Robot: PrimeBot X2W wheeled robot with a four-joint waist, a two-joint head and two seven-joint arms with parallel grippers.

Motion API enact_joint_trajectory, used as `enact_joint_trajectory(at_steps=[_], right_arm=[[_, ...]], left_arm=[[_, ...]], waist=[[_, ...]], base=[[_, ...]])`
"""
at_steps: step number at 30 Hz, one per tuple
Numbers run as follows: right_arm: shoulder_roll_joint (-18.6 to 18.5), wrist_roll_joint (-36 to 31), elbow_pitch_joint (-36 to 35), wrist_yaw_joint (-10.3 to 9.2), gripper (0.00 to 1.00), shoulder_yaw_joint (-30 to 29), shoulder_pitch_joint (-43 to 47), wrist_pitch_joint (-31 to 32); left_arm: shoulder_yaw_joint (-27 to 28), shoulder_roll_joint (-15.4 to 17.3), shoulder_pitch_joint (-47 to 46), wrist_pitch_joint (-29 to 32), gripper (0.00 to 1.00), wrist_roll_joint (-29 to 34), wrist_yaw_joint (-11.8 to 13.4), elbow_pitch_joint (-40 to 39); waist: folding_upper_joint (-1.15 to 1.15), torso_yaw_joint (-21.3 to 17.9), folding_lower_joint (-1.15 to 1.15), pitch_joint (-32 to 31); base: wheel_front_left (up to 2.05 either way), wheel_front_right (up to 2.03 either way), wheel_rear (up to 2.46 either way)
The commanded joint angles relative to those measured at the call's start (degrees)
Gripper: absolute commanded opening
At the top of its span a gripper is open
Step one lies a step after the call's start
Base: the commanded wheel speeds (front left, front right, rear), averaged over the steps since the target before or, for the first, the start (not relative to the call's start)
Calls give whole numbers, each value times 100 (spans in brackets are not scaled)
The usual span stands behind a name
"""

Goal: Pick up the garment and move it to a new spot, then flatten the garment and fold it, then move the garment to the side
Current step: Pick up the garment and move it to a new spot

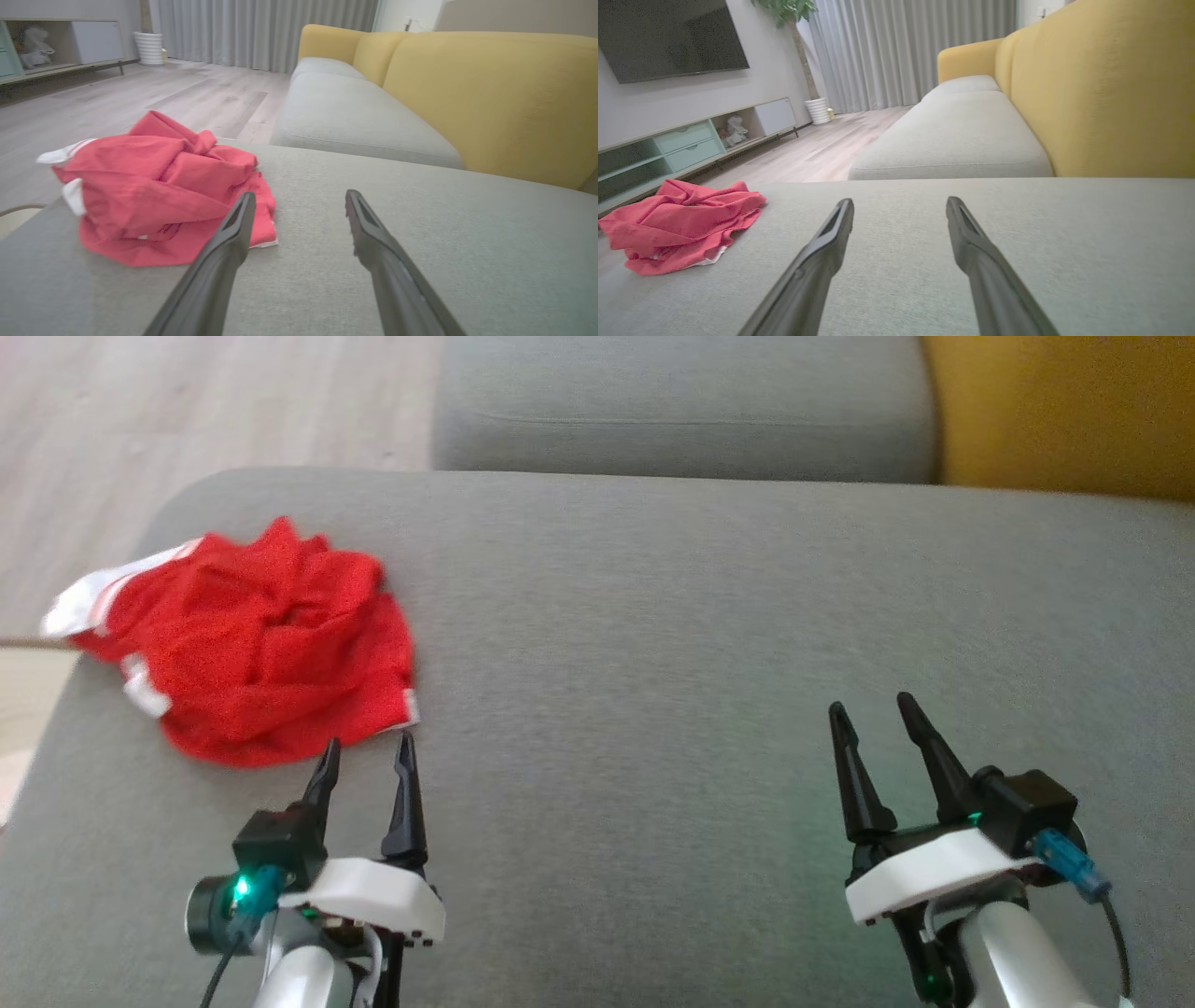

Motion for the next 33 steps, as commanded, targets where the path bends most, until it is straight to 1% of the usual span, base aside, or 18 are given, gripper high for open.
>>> enact_joint_trajectory(at_steps=[1, 6, 7, 9, 13, 18, 26, 31, 33], right_arm=[[-9, 9, -160, -5, 100, 158, -213, -86], [-9, 66, -128, -5, 100, 314, -176, -107], [-9, 73, -110, -5, 100, 366, -159, -115], [-9, 96, -88, -5, 100, 396, -137, -126], [-9, 183, -41, -5, 100, 467, -98, -147], [-9, 268, 23, -5, 100, 600, -87, -176], [-9, 305, 99, -5, 100, 696, -121, -209], [-9, 335, 185, -5, 100, 692, -120, -232], [-9, 350, 190, -5, 100, 673, -116, -243]], left_arm=[[223, 8, -176, -70, 100, 46, 6, -215], [360, 8, -85, -70, 100, 55, 10, -284], [415, 8, -36, -70, 100, 78, 0, -280], [473, 8, 14, -70, 100, 109, -19, -281], [585, 7, 112, -70, 100, 158, -44, -308], [703, 7, 240, -70, 100, 222, -51, -373], [820, 7, 339, -70, 100, 254, -36, -484], [879, 7, 306, -70, 100, 267, -22, -516], [987, 7, 295, -70, 100, 243, 2, -513]], waist=[[0, 354, 0, -86], [0, 845, 0, -158], [0, 1040, 0, -199], [0, 1225, 0, -251], [0, 1541, 0, -327], [0, 1815, 0, -375], [0, 1916, 0, -336], [0, 1891, 0, -354], [0, 1823, 0, -329]], base=[[0, 0, 0], [0, 0, 0], [0, 0, 0], [0, 0, 0], [0, 0, 0], [0, 0, 0], [0, 0, 0], [0, 0, 0], [0, 0, 0]])
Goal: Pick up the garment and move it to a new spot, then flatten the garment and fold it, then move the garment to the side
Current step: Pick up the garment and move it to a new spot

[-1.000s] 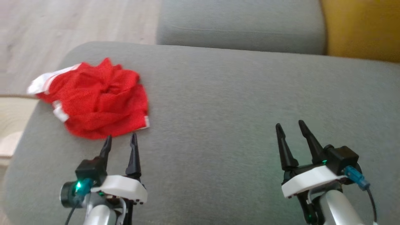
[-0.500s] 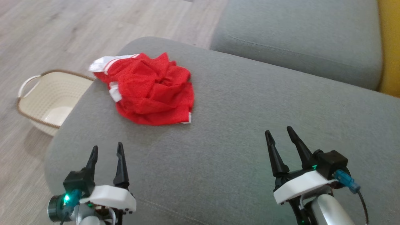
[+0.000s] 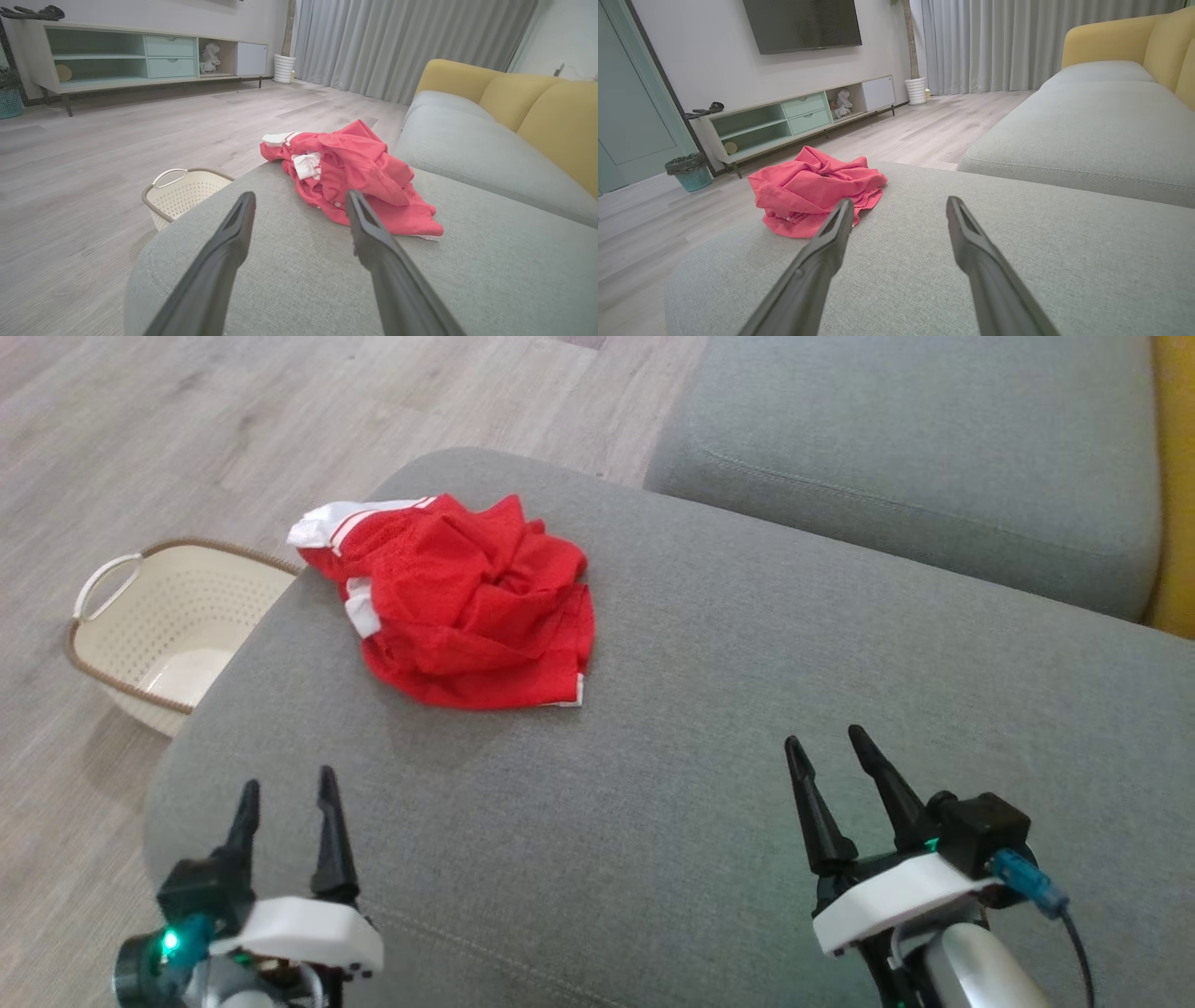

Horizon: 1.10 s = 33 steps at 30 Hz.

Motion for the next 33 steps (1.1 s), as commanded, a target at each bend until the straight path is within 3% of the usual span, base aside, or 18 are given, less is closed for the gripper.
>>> enact_joint_trajectory(at_steps=[1, 11, 17, 23, 33], right_arm=[[-14, 20, -176, -5, 100, 79, -147, -97], [-14, -349, -571, -5, 100, -418, -289, 17], [-14, -414, -1170, -5, 100, -992, -417, 283], [-14, -667, -1741, -5, 100, -1444, -524, 546], [-14, -779, -2303, -5, 100, -1419, -595, 784]], left_arm=[[222, 4, -297, -70, 100, 14, 11, -184], [613, 255, -991, -70, 100, 29, -286, 51], [717, 615, -1921, 25, 100, -117, -575, 601], [717, 1000, -3006, 617, 100, -208, -806, 1262], [572, 1432, -4499, 1620, 100, -456, -1233, 2846]], waist=[[0, -60, 0, 41], [0, -508, 0, 658], [0, -818, 0, 1249], [0, -1092, 0, 1760], [0, -1379, 0, 2381]], base=[[0, 0, 0], [0, 0, 0], [0, 0, 0], [0, 0, 0], [0, 0, 0]])
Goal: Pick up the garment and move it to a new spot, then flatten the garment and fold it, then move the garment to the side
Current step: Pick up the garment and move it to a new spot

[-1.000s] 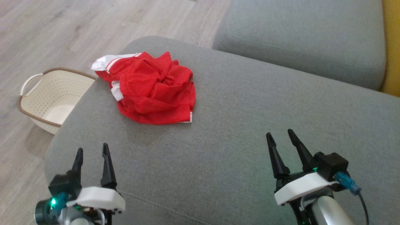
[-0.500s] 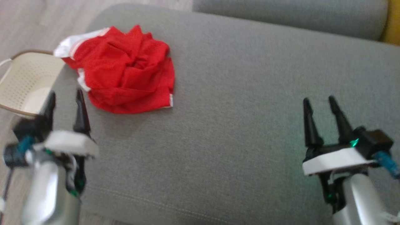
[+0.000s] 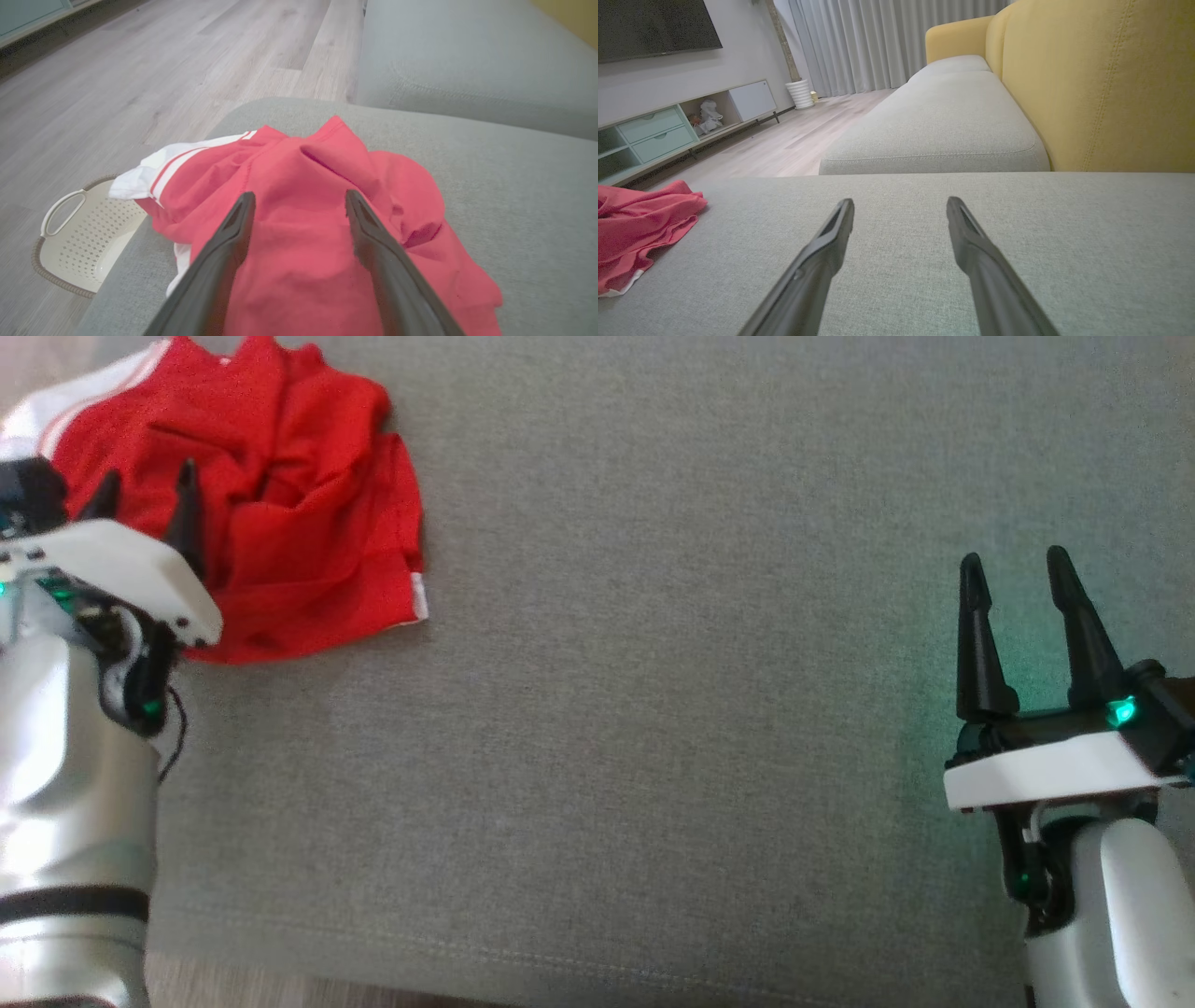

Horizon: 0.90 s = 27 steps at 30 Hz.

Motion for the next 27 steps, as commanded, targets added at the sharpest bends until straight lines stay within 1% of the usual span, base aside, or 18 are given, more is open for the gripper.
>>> enact_joint_trajectory(at_steps=[1, 7, 8, 9, 10, 12, 16, 20, 23, 27], right_arm=[[-10, -50, -277, -5, 100, 190, -223, 36], [-10, -80, -327, -5, 100, 227, -272, 52], [-10, -84, -326, -5, 100, 232, -279, 50], [-10, -85, -322, -5, 100, 240, -285, 47], [-10, -85, -315, -5, 100, 247, -292, 44], [-10, -69, -289, -5, 100, 247, -307, 25], [-10, -13, -174, -5, 100, 247, -294, -31], [-10, 86, -30, -5, 100, 296, -285, -127], [-10, 188, 109, -5, 100, 346, -278, -207], [-10, 340, 343, -5, 100, 392, -231, -343]], left_arm=[[101, 401, -396, 66, 100, 54, -46, 92], [-87, 494, -813, 238, 100, 69, -150, 772], [-131, 496, -871, 275, 76, 56, -175, 903], [-177, 502, -921, 300, 22, 46, -196, 1023], [-213, 514, -969, 288, 0, 36, -212, 1118], [-218, 548, -1057, 105, 0, 12, -225, 1225], [-186, 595, -1159, -422, 0, 11, -165, 1338], [-139, 677, -1218, -994, 0, 7, -110, 1274], [-72, 742, -1246, -1411, 0, 4, -33, 1013], [22, 751, -1167, -1608, 0, -5, 62, 364]], waist=[[0, -144, -2, 207], [0, -232, -2, 353], [0, -246, -2, 365], [0, -262, -2, 371], [0, -276, -2, 374], [0, -304, -2, 355], [0, -329, -2, 197], [0, -358, -2, -44], [0, -399, -2, -256], [0, -463, -2, -570]], base=[[0, 0, 0], [0, 0, 0], [0, 0, 0], [0, 0, 0], [0, 0, 0], [0, 0, 0], [0, 0, 0], [0, 0, 0], [0, 0, 0], [0, 0, 0]])
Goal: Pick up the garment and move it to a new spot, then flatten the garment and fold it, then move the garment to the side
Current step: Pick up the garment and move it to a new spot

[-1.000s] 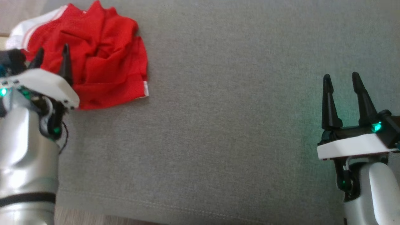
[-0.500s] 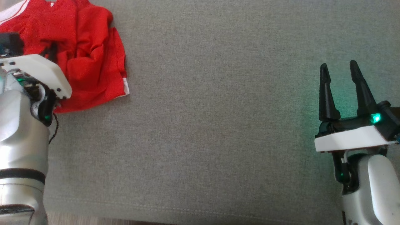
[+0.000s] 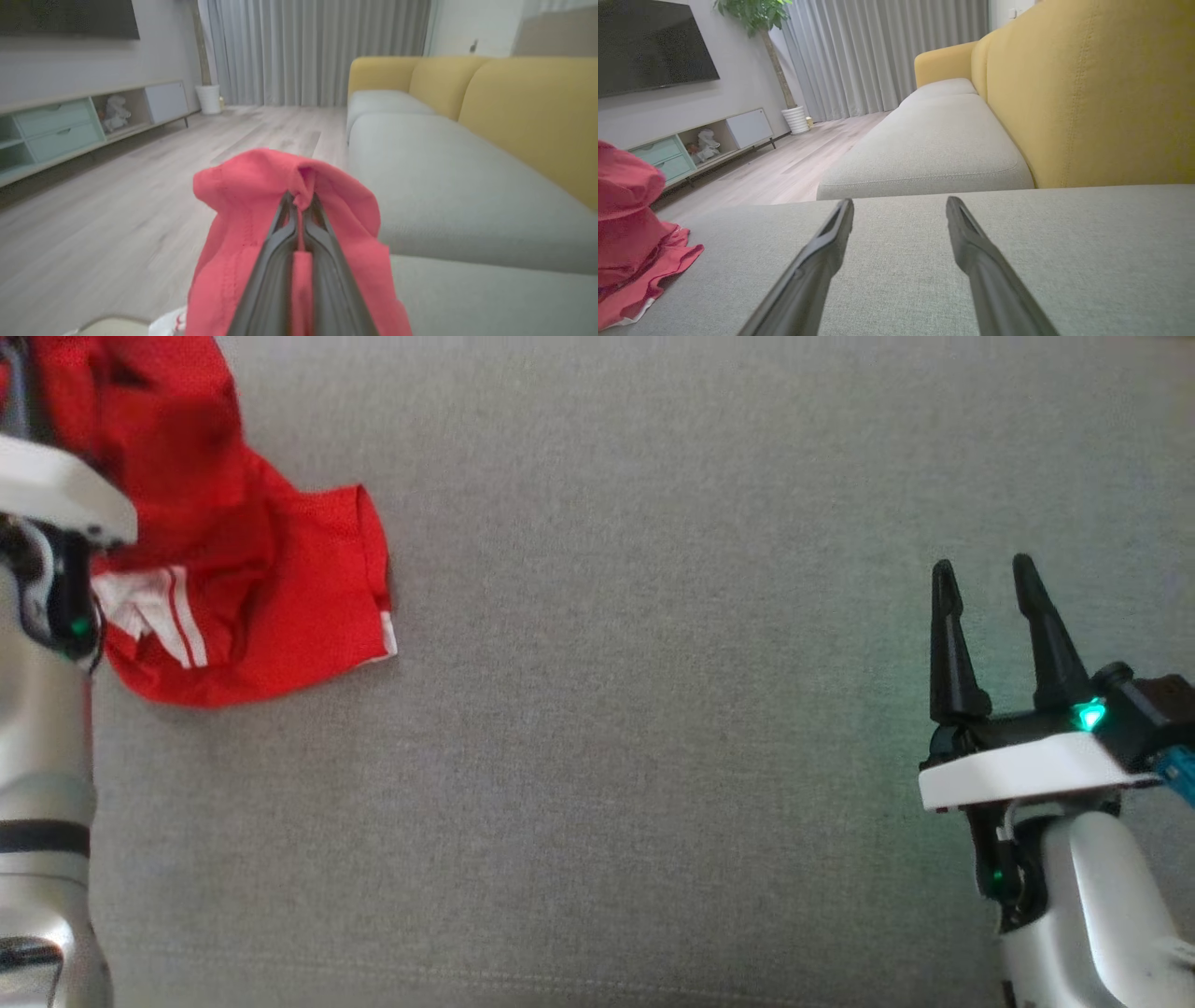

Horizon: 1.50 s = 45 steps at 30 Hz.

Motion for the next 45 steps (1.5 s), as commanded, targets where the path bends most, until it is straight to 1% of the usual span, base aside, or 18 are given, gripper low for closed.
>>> enact_joint_trajectory(at_steps=[1, 6, 7, 9, 16, 18, 19, 24, 27, 29, 30, 31, 34, 35, 37, 39, 41, 45], right_arm=[[-10, 64, -122, -5, 100, 142, -22, -84], [-10, 206, 121, -5, 100, 177, -3, -238], [-10, 249, 189, -5, 100, 191, -22, -290], [-10, 274, 228, -5, 100, 159, -52, -335], [-10, 199, 155, -5, 100, -322, -260, -405], [-10, 143, 70, -5, 100, -434, -338, -381], [-10, 143, 70, -5, 100, -434, -338, -381], [-10, 72, -140, -5, 100, -680, -516, -331], [-10, 64, -224, -5, 100, -780, -595, -336], [-10, 83, -241, -5, 100, -794, -637, -347], [-10, 97, -243, -5, 100, -789, -652, -356], [-10, 117, -239, -5, 100, -769, -667, -367], [-10, 176, -220, -5, 100, -710, -689, -405], [-10, 189, -213, -5, 100, -699, -689, -421], [-10, 206, -187, -5, 100, -696, -675, -452], [-10, 212, -156, -5, 100, -693, -647, -477], [-10, 190, -131, -5, 100, -699, -604, -496], [-10, 88, -77, -5, 100, -698, -483, -499]], left_arm=[[175, 321, -183, -87, 0, -13, 64, -410], [109, 141, 48, -111, 0, 20, 99, -1532], [-20, 19, 161, -66, 0, 48, 98, -1942], [-168, -117, 255, 99, 0, 57, 100, -2325], [-789, -783, 416, 750, 0, 86, 222, -3402], [-1057, -981, 423, 848, 0, 175, 240, -3536], [-1057, -981, 423, 848, 0, 175, 240, -3536], [-1625, -1364, 444, 796, 0, 188, 379, -3437], [-2029, -1462, 395, 619, 0, 42, 533, -3185], [-2430, -1477, 360, 525, 0, -187, 650, -2949], [-2706, -1479, 345, 541, 4, -343, 710, -2799], [-2992, -1480, 330, 563, 100, -489, 755, -2655], [-3701, -1482, 264, 422, 100, -969, 871, -2366], [-3866, -1482, 225, 355, 100, -1080, 917, -2285], [-4002, -1482, 153, 204, 100, -1299, 1060, -2145], [-3944, -1483, 79, 60, 100, -1430, 1203, -2002], [-3752, -1472, 32, -44, 100, -1452, 1303, -1888], [-3306, -1184, 150, -111, 100, -1364, 1349, -1983]], waist=[[0, -66, 0, -223], [0, -175, 0, -562], [0, -247, 0, -677], [0, -331, 0, -760], [0, -701, 0, -722], [0, -847, 0, -622], [0, -847, 0, -622], [0, -1297, 0, -359], [0, -1570, 0, -222], [0, -1755, 0, -164], [0, -1828, 0, -145], [0, -1906, 0, -126], [0, -2066, 0, -71], [0, -2083, 0, -58], [0, -2075, 0, -52], [0, -1988, 0, -78], [0, -1847, 0, -135], [0, -1446, 0, -341]], base=[[0, 0, 0], [0, 0, 0], [0, 0, 0], [0, 0, 0], [0, 0, 0], [0, 0, 0], [0, 0, 0], [0, 0, 0], [0, 0, 0], [0, 0, 0], [0, 0, 0], [0, 0, 0], [0, 0, 0], [0, 0, 0], [0, 0, 0], [0, 0, 0], [0, 0, 0], [0, 0, 0]])
